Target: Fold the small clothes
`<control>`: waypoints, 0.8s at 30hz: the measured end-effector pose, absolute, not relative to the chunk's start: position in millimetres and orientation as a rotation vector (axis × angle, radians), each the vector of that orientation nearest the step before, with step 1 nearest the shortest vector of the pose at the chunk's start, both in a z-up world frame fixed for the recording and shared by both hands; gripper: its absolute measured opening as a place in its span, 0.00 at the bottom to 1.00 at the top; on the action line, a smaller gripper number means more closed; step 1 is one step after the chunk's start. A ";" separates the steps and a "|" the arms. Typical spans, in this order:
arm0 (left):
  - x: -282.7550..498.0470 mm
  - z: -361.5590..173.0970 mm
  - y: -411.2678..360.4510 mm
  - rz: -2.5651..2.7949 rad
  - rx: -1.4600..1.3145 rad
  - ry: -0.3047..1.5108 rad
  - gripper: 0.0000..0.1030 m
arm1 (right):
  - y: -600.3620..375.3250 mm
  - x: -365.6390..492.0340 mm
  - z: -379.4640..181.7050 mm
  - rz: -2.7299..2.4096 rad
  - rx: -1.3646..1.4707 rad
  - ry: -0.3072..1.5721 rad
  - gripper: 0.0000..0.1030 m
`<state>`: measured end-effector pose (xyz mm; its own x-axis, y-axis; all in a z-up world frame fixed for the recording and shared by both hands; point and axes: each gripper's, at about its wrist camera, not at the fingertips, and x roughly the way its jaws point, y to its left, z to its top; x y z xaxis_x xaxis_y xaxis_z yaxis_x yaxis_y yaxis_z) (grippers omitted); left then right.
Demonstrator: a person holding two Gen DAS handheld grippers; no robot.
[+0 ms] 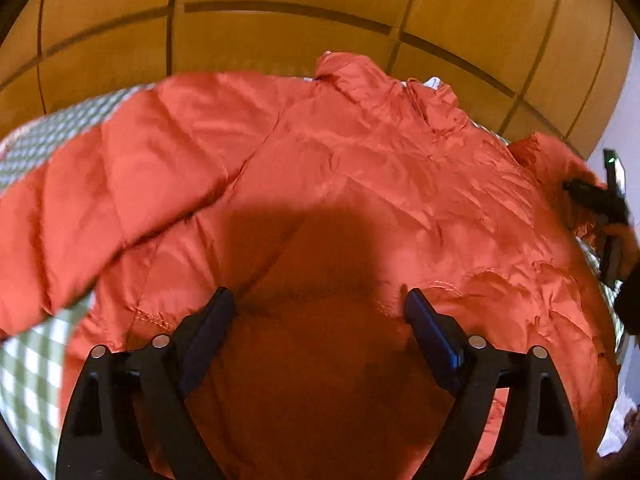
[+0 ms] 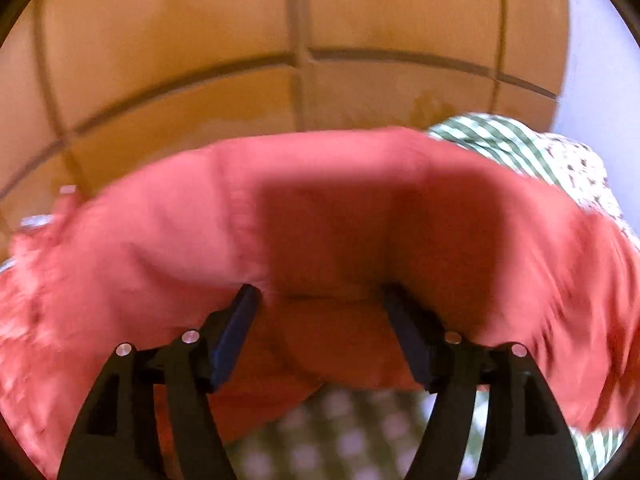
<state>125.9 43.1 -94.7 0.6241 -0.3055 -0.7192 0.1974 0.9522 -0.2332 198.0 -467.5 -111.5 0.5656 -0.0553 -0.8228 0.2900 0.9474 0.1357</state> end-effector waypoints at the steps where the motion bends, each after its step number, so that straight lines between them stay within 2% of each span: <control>1: 124.2 -95.1 45.7 -0.296 -0.148 0.839 0.85 | -479.1 197.3 -114.4 -0.238 0.331 0.936 0.69; 4: 119.7 -95.8 50.8 -0.299 -0.172 0.816 0.87 | -508.7 166.8 -116.2 -0.308 0.543 0.846 0.75; 9: 120.3 -98.6 51.4 -0.307 -0.190 0.811 0.89 | -537.3 116.7 -142.2 -0.337 0.818 0.841 0.76; 16: 124.6 -100.2 50.7 -0.319 -0.196 0.820 0.91 | -581.5 135.8 -169.6 -0.355 0.993 0.771 0.76; 19: 124.6 -100.4 51.0 -0.319 -0.197 0.821 0.91 | -604.8 151.1 -184.0 -0.433 1.072 0.725 0.69; 22: 125.6 -101.1 50.2 -0.320 -0.193 0.825 0.92 | -616.1 165.3 -186.3 -0.465 1.078 0.716 0.68; 24: 126.7 -101.8 49.8 -0.325 -0.193 0.829 0.93 | -622.7 170.7 -190.2 -0.465 1.086 0.721 0.53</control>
